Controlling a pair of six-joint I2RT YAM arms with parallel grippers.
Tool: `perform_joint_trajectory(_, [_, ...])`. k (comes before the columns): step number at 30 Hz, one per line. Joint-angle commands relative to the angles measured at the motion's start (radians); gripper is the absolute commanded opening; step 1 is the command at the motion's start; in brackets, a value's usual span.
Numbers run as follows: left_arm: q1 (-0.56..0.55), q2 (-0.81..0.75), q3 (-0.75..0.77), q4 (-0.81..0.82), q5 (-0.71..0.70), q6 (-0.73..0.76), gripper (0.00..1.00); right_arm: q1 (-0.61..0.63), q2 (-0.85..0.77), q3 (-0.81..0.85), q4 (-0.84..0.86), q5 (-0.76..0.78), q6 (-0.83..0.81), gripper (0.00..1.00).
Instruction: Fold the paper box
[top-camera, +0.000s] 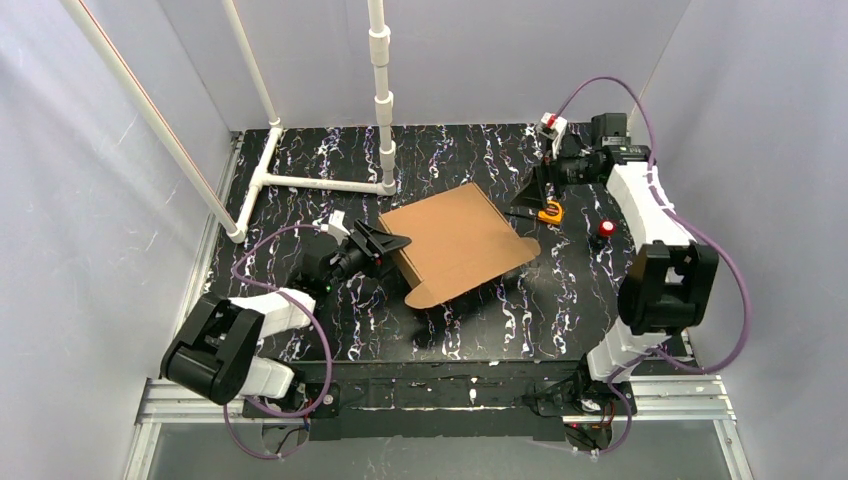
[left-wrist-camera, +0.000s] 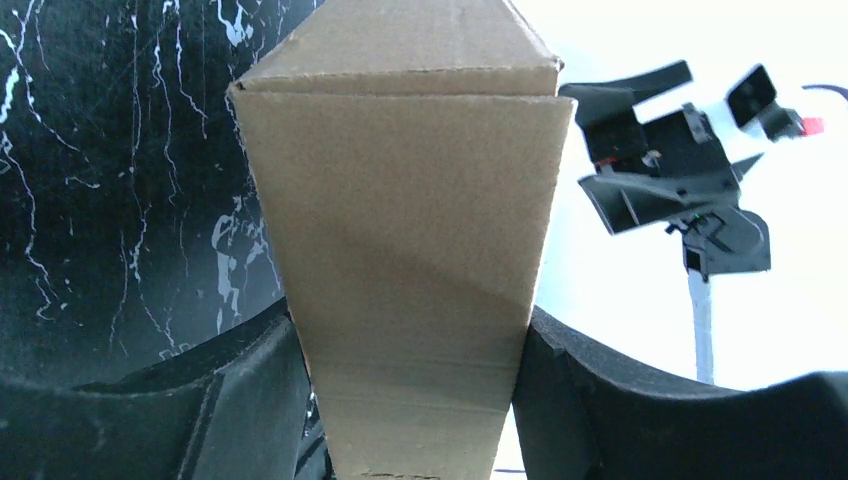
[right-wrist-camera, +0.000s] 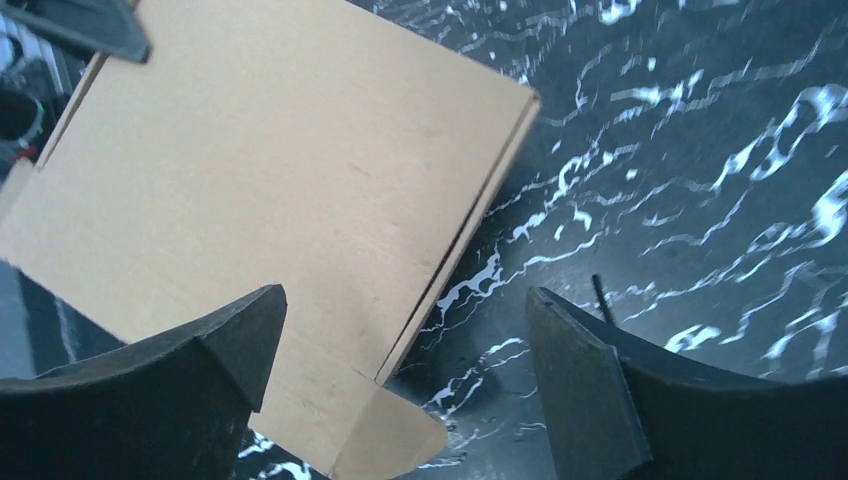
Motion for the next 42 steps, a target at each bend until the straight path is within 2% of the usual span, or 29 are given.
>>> perform_joint_trajectory(1, [0.006,-0.045,0.055,-0.105,0.035,-0.043,0.11,0.023,-0.127,0.057,-0.218,-0.06,-0.305,0.98])
perform_joint_trajectory(8, [0.007,-0.042,0.086,-0.171,0.096,-0.152,0.05,0.145,-0.255,-0.002,-0.23,-0.01,-0.459,0.98])
perform_joint_trajectory(13, [0.009,-0.086,0.109,-0.337,0.079,-0.185,0.04,0.259,-0.262,0.061,-0.426,-0.018,-0.666,0.98])
perform_joint_trajectory(17, [0.017,-0.058,0.149,-0.408,0.106,-0.232,0.04,0.375,-0.266,0.101,-0.464,0.071,-0.673,0.98])
perform_joint_trajectory(25, [0.025,-0.013,0.178,-0.42,0.095,-0.385,0.03,0.494,-0.308,0.042,-0.408,0.261,-0.67,0.98])
perform_joint_trajectory(32, [0.025,-0.039,0.17,-0.42,0.071,-0.533,0.03,0.601,-0.34,-0.019,-0.287,0.453,-0.647,0.98])
perform_joint_trajectory(42, [0.025,-0.06,0.133,-0.42,0.037,-0.642,0.03,0.773,-0.314,-0.08,-0.13,0.668,-0.645,0.98])
